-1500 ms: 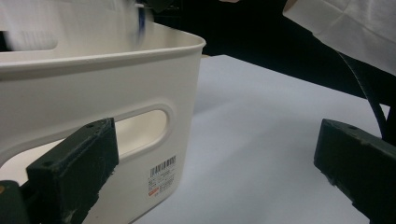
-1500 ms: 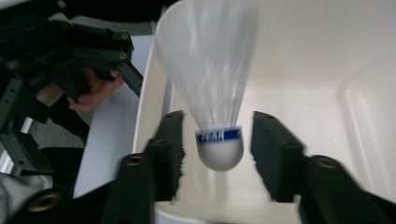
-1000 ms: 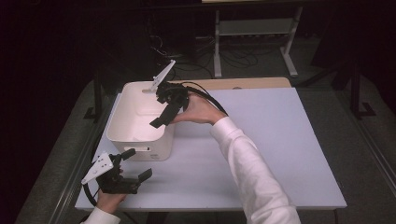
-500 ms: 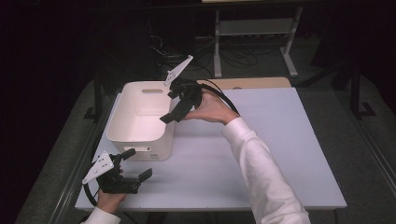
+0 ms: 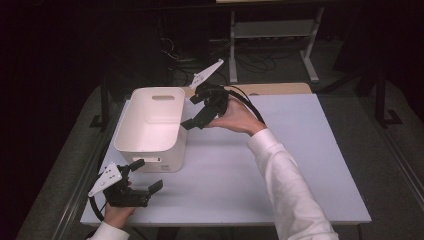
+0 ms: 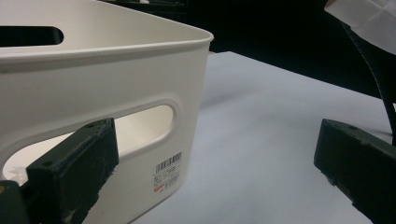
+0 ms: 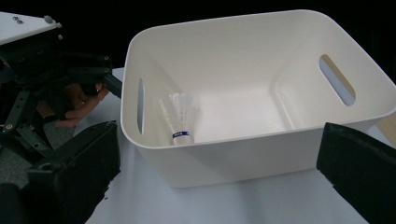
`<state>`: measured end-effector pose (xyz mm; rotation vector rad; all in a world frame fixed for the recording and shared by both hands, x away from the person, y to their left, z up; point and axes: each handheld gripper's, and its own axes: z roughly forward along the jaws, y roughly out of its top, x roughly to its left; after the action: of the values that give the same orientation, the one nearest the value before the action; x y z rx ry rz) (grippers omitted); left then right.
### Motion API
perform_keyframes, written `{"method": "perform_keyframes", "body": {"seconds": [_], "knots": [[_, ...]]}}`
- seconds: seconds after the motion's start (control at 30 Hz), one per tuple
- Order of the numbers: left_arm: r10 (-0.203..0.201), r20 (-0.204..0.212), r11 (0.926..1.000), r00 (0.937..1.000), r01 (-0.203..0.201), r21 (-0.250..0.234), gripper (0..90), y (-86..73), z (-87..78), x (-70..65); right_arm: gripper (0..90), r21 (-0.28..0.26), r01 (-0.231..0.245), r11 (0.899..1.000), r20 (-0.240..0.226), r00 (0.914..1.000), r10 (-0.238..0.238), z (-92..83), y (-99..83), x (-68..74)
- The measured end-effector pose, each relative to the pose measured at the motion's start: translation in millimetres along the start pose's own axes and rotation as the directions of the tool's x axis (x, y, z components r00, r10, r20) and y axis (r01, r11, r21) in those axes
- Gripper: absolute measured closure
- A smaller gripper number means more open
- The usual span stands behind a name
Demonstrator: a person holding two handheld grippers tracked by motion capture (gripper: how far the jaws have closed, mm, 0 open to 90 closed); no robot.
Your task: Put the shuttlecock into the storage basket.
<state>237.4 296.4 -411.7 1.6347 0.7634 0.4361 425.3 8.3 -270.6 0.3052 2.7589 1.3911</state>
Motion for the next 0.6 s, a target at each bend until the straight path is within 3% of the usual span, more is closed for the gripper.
{"method": "perform_keyframes", "body": {"seconds": [0.6], "knots": [[0.004, -0.007, 1.0, 1.0, -0.004, 0.001, 0.0, 0.2, -0.4, 1.0, 0.0, -0.025, -0.04, 0.999, 0.01, 0.9991, 0.04, -18.8, -28.3, -3.4]]}}
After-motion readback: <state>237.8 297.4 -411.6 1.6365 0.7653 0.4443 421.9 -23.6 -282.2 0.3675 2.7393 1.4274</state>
